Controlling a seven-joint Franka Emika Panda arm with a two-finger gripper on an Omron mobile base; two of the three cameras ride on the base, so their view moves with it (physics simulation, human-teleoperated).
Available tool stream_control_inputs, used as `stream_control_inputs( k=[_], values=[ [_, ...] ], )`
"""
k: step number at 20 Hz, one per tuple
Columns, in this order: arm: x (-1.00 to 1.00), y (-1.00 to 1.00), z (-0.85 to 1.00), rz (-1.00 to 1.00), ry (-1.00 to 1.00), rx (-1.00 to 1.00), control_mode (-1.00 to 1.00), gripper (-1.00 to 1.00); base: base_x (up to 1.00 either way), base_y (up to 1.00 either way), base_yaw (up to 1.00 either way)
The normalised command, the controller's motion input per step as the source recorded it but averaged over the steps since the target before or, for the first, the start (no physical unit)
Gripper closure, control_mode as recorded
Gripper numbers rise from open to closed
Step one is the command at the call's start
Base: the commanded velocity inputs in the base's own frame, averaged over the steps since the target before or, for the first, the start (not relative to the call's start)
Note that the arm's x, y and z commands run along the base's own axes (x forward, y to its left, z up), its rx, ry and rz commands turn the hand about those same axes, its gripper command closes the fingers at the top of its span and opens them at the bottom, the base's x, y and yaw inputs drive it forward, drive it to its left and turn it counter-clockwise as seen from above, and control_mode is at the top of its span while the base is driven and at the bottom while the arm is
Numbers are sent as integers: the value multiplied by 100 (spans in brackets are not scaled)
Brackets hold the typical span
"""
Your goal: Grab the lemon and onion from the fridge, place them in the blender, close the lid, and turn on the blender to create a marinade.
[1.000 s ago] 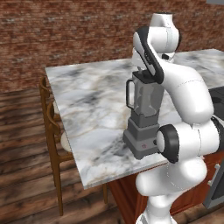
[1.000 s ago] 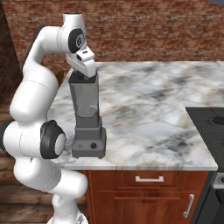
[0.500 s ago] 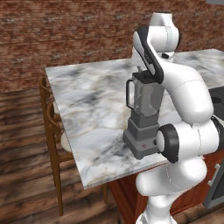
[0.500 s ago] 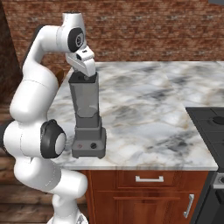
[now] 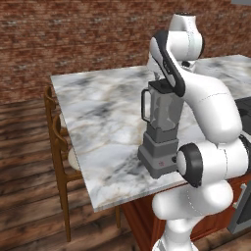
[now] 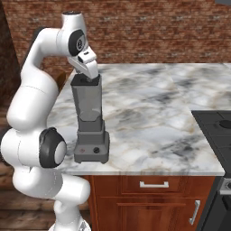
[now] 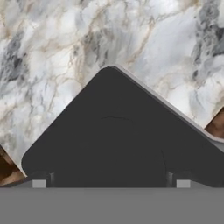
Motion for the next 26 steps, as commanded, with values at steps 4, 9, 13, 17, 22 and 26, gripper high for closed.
stream_control_inputs(
  k=[4, 9, 13, 17, 22, 26],
  values=[
    [-9, 0, 13, 0, 0, 0, -100, -100, 0, 0, 0],
    [-24, 0, 27, 0, 0, 0, -100, -100, 0, 0, 0],
    [-40, 0, 24, 1, 0, 0, -100, -100, 0, 0, 0],
    [-70, -13, 1, 5, 0, -1, -100, -100, 0, 0, 0],
    [-81, -21, -3, 11, -3, 0, -100, -100, 0, 0, 0],
    [-93, -6, -2, 12, 0, -3, -100, -100, 0, 0, 0]
  ],
)
